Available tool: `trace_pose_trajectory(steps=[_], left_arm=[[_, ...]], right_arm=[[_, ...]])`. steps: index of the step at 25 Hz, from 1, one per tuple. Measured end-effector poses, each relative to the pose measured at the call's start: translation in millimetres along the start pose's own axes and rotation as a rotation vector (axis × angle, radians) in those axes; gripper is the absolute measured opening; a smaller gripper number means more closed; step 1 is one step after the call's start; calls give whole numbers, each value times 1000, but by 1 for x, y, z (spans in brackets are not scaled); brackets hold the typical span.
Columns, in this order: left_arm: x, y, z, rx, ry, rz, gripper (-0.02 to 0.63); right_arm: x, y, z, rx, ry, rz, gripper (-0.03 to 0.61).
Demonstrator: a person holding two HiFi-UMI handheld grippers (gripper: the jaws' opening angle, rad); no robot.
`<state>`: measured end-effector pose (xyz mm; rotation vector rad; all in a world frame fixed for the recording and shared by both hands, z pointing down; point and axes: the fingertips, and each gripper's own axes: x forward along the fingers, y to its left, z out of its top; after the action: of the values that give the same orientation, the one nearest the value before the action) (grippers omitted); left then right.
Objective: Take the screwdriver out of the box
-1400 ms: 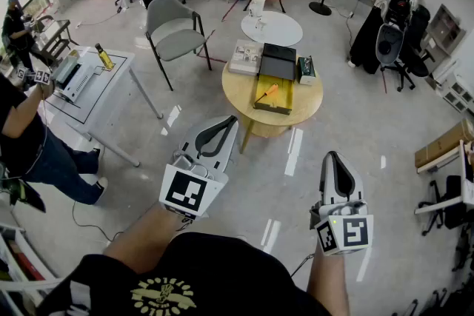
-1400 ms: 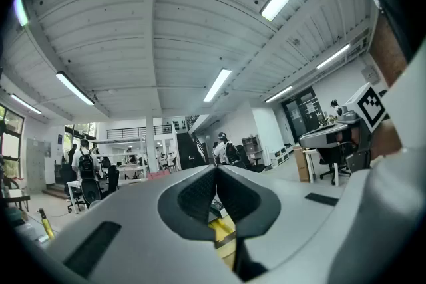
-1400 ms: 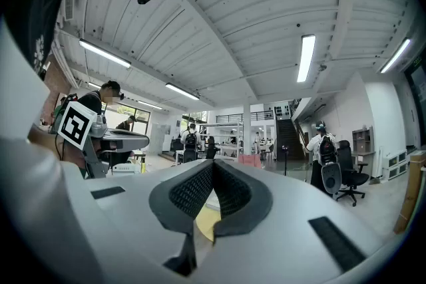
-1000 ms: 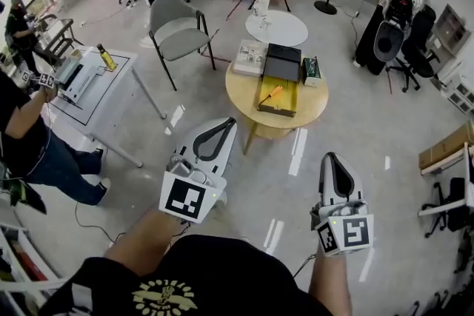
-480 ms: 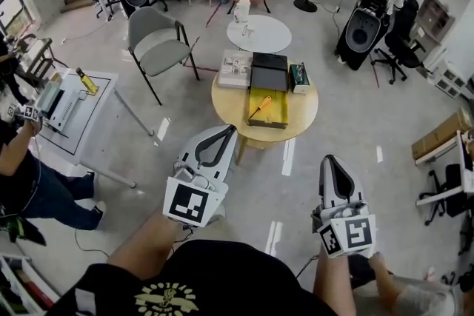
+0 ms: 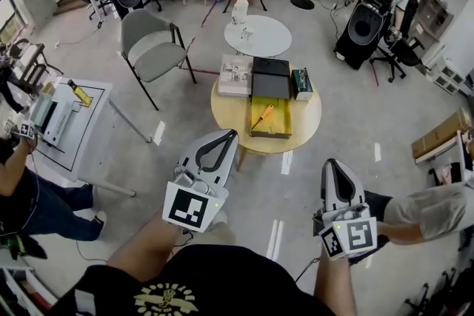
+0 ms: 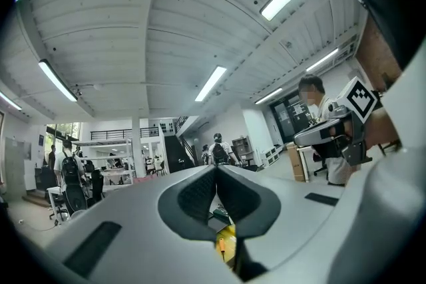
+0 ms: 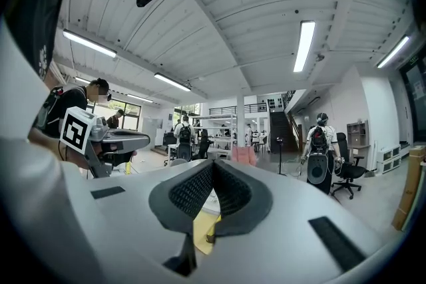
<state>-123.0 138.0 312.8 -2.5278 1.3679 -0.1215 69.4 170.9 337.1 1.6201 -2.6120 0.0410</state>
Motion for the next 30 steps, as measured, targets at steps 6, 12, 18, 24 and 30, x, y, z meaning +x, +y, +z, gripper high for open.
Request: trace_pose_trajectory(steps=[6, 12, 18, 24, 30], left_arm=[[14, 25, -17, -2, 18, -21, 18], [29, 41, -26, -10, 24, -38, 18], [42, 55, -34, -18, 29, -64, 18], [57, 70, -40, -35, 36, -84, 18], [69, 84, -48, -60, 30, -118, 18]], right_arm=[[31, 2, -2, 4, 17, -7, 14], [53, 2, -3, 16, 24, -15, 15], [68, 0, 3, 15, 17, -42, 14], [82, -1, 8, 10, 16, -69, 14], [98, 4, 14, -9, 23, -95, 14]])
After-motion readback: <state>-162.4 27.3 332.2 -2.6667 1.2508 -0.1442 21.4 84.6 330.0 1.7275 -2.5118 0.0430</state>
